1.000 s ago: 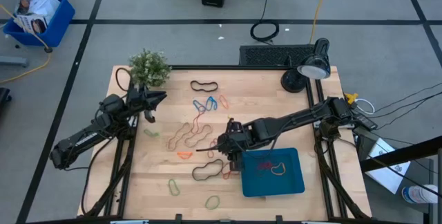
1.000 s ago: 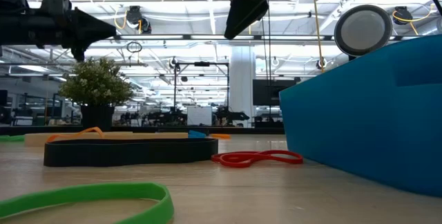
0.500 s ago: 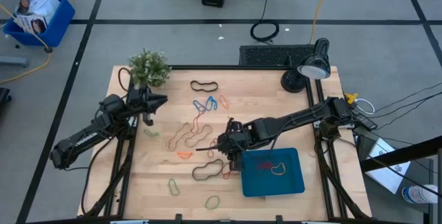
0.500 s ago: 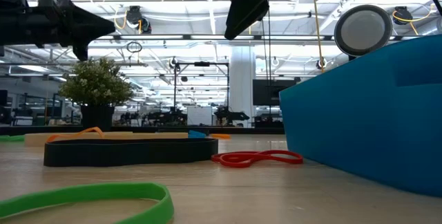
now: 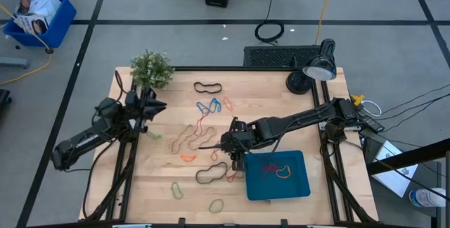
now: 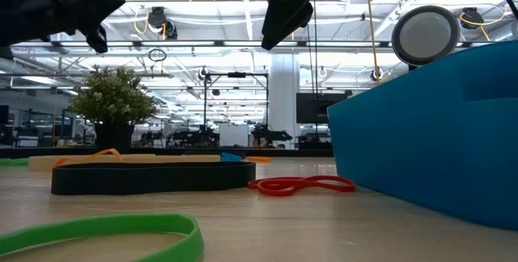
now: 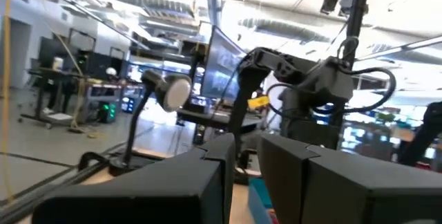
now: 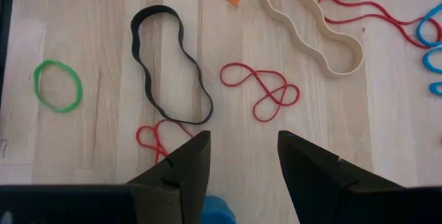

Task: Pick and place rubber bands into bin
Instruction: Put the red rubber band into the blue bin

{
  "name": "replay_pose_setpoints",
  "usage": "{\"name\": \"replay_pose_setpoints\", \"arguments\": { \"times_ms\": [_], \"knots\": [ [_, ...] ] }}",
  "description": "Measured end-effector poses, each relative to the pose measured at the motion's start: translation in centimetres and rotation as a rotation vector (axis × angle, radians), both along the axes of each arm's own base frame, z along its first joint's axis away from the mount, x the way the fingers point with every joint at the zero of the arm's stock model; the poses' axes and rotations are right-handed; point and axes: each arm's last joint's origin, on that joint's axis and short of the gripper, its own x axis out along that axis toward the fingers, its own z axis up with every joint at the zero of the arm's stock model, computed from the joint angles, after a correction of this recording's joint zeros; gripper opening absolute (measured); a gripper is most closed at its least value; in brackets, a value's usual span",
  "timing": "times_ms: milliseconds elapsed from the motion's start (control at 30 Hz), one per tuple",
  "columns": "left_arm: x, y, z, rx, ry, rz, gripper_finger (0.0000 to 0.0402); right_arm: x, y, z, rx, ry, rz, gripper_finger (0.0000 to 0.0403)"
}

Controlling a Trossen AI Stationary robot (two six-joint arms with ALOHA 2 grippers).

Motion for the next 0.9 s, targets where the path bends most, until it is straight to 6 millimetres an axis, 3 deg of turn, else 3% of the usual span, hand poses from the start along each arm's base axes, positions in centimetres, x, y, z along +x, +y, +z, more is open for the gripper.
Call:
{"name": "replay_pose_setpoints", "arguments": {
  "times_ms": [267, 433, 667, 900],
  "knots": [
    [-0.1, -0.4, 0.9, -0.075, -0.077, -0.09, 0.0072, 0.1, -0.3, 0.0, 0.002, 0.0, -0.01, 0.0166],
    [-0.3, -0.9, 3.5, -0.016, -0.135, -0.182, 0.0072, 0.2, -0.9, 0.0, 0.002, 0.0, -0.025, 0.0167],
    [1.7, -1.1, 8.3, 0.139, 0.022, -0.244, 0.0072, 0.2, -1.2, 0.0, 0.001, 0.005, -0.033, 0.0167],
    [4.3, -1.6, 12.5, 0.184, 0.273, -0.358, 0.0072, -0.1, -1.3, -0.2, -0.008, 0.042, -0.032, 0.0167]
  ]
}}
